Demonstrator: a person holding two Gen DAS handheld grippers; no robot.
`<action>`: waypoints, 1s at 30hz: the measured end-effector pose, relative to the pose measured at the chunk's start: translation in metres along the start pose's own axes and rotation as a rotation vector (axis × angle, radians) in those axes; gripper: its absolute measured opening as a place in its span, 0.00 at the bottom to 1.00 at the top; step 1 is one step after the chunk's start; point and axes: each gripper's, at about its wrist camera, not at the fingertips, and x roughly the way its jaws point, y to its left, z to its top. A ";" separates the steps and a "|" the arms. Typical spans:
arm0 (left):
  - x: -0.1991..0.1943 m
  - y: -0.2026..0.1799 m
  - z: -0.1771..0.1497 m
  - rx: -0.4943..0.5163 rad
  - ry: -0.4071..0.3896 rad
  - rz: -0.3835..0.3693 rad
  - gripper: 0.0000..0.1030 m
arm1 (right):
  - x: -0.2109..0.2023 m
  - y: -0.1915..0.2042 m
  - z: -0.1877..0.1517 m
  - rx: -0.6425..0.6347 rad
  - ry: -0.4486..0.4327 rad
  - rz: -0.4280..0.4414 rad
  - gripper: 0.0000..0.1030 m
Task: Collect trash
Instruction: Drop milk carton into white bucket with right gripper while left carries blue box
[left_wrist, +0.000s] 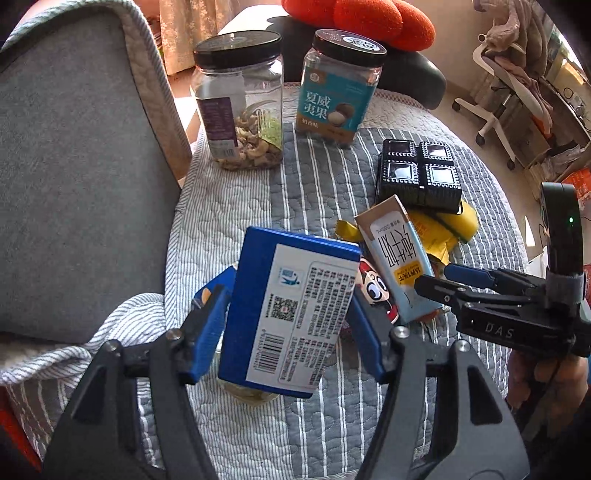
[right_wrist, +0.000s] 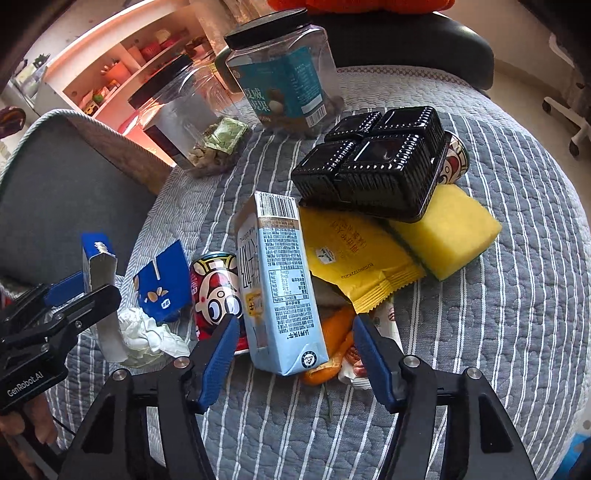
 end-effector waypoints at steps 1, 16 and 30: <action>0.001 0.003 0.000 -0.010 0.002 -0.001 0.63 | 0.005 -0.002 0.001 0.012 0.007 0.018 0.56; -0.002 -0.027 -0.002 0.039 -0.001 0.005 0.63 | -0.046 -0.011 -0.008 0.004 -0.064 0.085 0.39; -0.025 -0.141 0.012 0.163 -0.076 -0.098 0.63 | -0.176 -0.140 -0.058 0.192 -0.212 -0.058 0.39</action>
